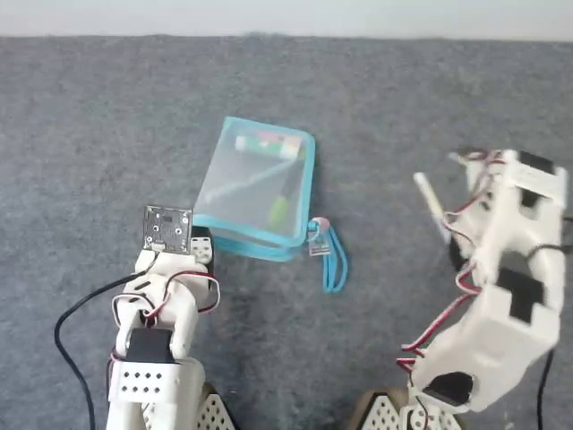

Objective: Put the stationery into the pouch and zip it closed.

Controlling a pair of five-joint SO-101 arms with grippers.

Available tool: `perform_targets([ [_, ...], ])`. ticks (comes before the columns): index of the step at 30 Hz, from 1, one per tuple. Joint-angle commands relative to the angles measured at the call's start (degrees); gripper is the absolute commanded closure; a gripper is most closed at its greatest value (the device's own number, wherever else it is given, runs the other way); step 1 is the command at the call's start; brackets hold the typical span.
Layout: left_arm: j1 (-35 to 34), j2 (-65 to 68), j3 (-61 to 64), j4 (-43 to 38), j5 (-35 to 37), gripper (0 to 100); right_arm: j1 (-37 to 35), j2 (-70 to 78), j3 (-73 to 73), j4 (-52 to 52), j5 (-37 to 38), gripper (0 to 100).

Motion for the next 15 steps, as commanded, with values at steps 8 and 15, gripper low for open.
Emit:
perform_targets([
  [8, -0.09, -0.09, -1.63, -1.93, 0.70, 99, -15.96, -25.19, 23.47, -14.20, -14.24, 99.1],
  [15, -0.09, -0.09, -1.63, -1.76, 0.70, 99, -21.32, -26.51, 31.47, -18.51, -18.90, 92.2],
])
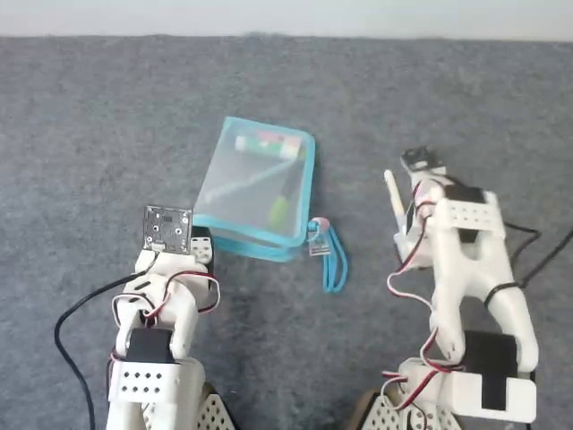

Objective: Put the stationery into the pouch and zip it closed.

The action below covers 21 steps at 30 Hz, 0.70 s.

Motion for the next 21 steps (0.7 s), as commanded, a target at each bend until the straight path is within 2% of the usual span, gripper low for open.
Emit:
perform_targets([
  [1, -0.09, -0.09, -1.63, -1.76, 0.70, 99, -2.86, -3.65, 1.23, -1.01, -0.97, 88.7],
  [5, -0.09, -0.09, -1.63, -1.76, 0.70, 99, -4.44, -3.74, 1.67, -1.71, -1.05, 79.2],
  [7, -0.09, -0.09, -1.63, -1.76, 0.70, 99, -5.41, -3.65, 1.67, -3.03, -1.76, 79.0],
  [12, -0.09, -0.09, -1.63, -1.85, 0.70, 99, -7.43, -3.56, 1.67, -6.73, -8.97, 79.0],
  [21, -0.09, -0.09, -1.63, -1.85, 0.70, 99, -7.25, 4.35, 1.49, -10.59, -9.41, 79.0],
])
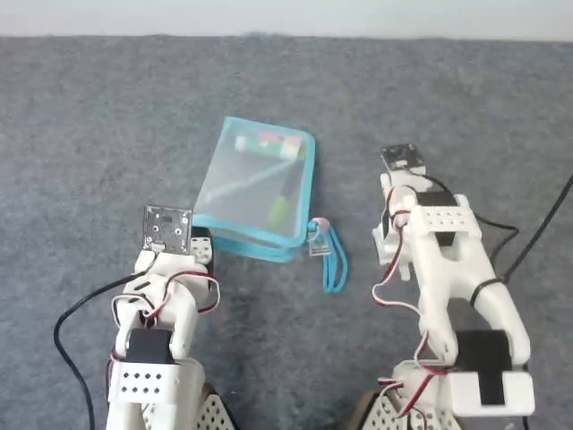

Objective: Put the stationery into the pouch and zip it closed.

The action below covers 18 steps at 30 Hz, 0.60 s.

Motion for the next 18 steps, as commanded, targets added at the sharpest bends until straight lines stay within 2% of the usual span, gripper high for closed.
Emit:
perform_targets([
  [1, -0.09, -0.09, -1.63, -1.85, 0.70, 99, -0.40, 3.12, -0.53, -2.42, -0.53, 79.0],
  [3, -0.09, -0.09, -1.63, -1.93, 0.70, 99, 0.57, 4.53, -0.70, -2.33, -0.53, 80.8],
  [9, -0.09, -0.09, -1.71, -2.02, 0.70, 99, 3.82, 4.53, -0.97, -2.68, -0.53, 97.6],
  [14, -0.09, -0.09, -1.71, -2.02, 0.70, 99, 4.18, 4.18, -1.05, -1.10, -0.09, 99.1],
  [18, -0.09, -0.09, -1.71, -2.02, 0.70, 99, 5.85, -2.59, -1.67, 3.65, 5.45, 99.1],
])
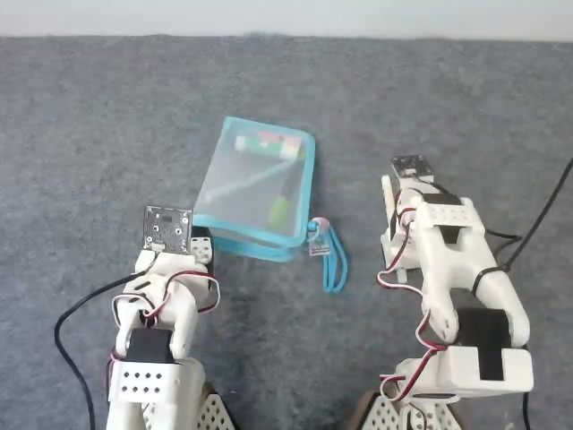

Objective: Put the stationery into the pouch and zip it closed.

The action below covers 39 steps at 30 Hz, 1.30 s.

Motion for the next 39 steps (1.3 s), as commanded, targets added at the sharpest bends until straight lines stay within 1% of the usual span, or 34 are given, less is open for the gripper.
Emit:
perform_targets([
  [1, -0.09, -0.09, -1.71, -2.02, 0.70, 99, 1.71, -9.89, -1.23, 4.26, 4.75, 99.1],
  [5, -0.09, -0.09, -1.71, -2.02, 0.70, 99, 1.89, -24.31, -1.05, 9.63, 5.54, 99.1],
  [8, -0.09, -0.09, -1.71, -2.02, 0.70, 99, -0.48, -36.70, -1.41, 13.76, 6.15, 99.1],
  [10, -0.09, -0.09, -1.71, -2.02, 0.70, 99, -5.32, -43.65, -1.67, 18.68, 7.12, 99.1],
  [13, -0.09, -0.09, -1.71, -2.02, 0.70, 99, -16.04, -52.00, -1.76, 26.24, 9.85, 99.1],
  [17, -0.09, -0.09, -1.63, -2.02, 0.70, 99, -27.47, -60.44, -1.76, 30.20, 14.33, 99.1],
  [19, -0.09, -0.09, -1.63, -2.02, 0.70, 99, -31.69, -64.13, -1.85, 31.34, 14.59, 99.1],
  [21, -0.09, -0.09, -1.63, -2.02, 0.70, 99, -34.33, -67.21, -1.76, 32.75, 14.68, 99.1],
  [24, -0.09, -0.09, -1.63, -2.02, 0.70, 99, -36.70, -69.41, -1.76, 34.42, 15.56, 99.1],
  [27, 0.00, -0.09, -1.63, -2.02, 0.70, 99, -39.52, -69.49, -1.58, 35.74, 18.73, 99.1],
  [29, 0.00, -0.09, -1.63, -2.02, 0.70, 99, -40.31, -69.41, -1.41, 35.82, 18.81, 99.1],
  [31, 0.97, -0.09, -1.63, -2.02, 0.79, 99, -40.31, -68.35, -1.41, 35.82, 18.90, 99.1],
  [36, 6.42, -0.09, -1.63, -2.02, 1.05, 99, -40.13, -60.97, -1.41, 35.30, 18.81, 99.1],
  [39, 7.03, -0.09, -1.80, -2.02, 1.05, 99, -38.99, -57.63, -1.49, 34.07, 18.73, 99.1],
])
